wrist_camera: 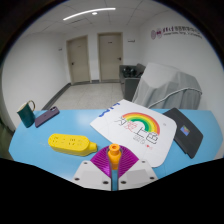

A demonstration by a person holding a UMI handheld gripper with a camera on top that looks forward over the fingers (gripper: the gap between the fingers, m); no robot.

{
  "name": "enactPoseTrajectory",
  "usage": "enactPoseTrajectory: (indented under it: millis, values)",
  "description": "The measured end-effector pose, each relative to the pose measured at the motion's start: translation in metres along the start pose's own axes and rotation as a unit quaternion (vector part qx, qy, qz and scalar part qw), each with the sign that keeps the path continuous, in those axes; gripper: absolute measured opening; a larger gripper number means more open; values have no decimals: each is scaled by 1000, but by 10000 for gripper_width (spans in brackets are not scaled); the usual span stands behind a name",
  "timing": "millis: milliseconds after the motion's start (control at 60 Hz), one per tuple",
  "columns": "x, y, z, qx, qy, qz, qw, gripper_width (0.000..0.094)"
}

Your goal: Unplug charger

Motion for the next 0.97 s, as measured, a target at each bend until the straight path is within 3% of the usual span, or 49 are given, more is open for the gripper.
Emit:
enactPoseTrajectory:
  millis: [267,483,550,683,717,967]
  values:
    - [34,-15,-7,-3,18,-47,999,90]
    - [38,-16,-16,10,10,-57,998,237]
    - [32,-14,-16,17,-8,-52,998,360]
    - [5,-8,-23,34,-26,-22,999,743]
    - [-5,-8,-26,40,-29,-16,999,795]
    - [-84,-30,-37,81,-39,13,996,855]
Point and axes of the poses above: the point between the fingertips, and its own axes, seen from behind it with the camera up: z to the right, y up, x forward, the way the camera looks, the point moved 7 cm from there along -x, backward, against the way the camera looks, and after that the axes turned 12 degrees about -z, right-handed, at the moved point
